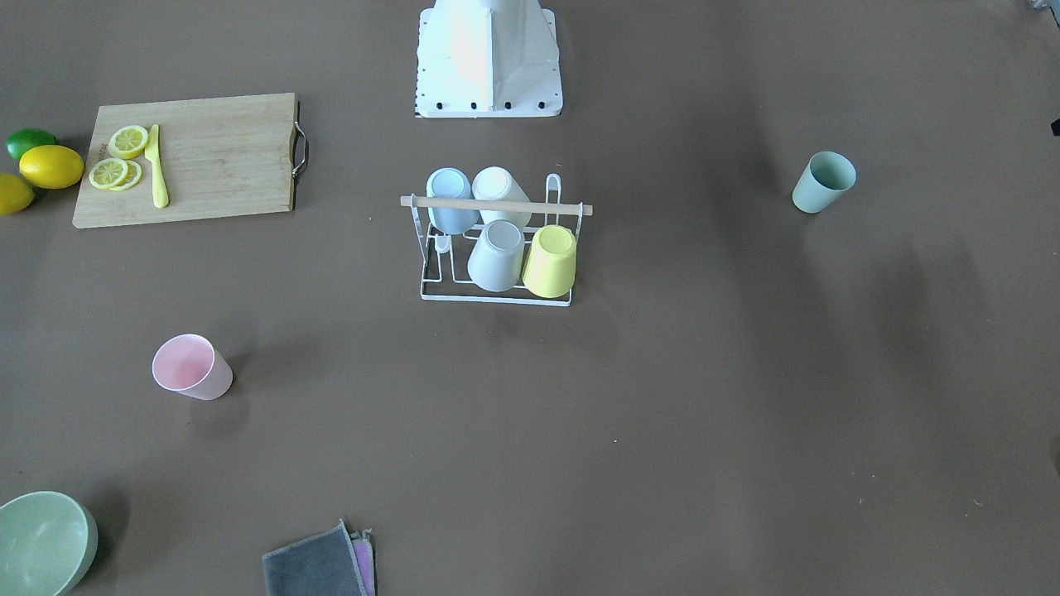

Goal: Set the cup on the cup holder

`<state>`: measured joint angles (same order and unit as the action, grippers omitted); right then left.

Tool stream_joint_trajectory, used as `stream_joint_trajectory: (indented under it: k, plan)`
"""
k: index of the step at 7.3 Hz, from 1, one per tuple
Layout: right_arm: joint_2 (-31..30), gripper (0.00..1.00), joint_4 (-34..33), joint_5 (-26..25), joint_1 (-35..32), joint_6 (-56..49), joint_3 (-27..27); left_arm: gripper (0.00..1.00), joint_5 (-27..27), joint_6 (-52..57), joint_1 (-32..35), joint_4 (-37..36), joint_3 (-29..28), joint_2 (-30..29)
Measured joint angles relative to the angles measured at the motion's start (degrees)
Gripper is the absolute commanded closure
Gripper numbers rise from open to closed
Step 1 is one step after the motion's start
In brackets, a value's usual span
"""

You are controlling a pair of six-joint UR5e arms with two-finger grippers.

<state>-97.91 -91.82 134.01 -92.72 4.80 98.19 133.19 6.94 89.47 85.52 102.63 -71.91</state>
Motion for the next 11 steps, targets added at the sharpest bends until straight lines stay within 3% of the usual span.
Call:
stream_joint_trajectory:
  k: [8, 11]
  plan:
    - [0.5, 0.0, -0.02, -0.02, 0.01, -0.01, 0.07, 0.02, 0.12, -0.4, 0.31, 0.79, -0.73, -1.06]
    - [4.44, 0.0, -1.05, -0.02, 1.85, 0.77, -0.97, 0.02, 0.98, -0.66, 2.43, 1.54, 0.45, -1.04]
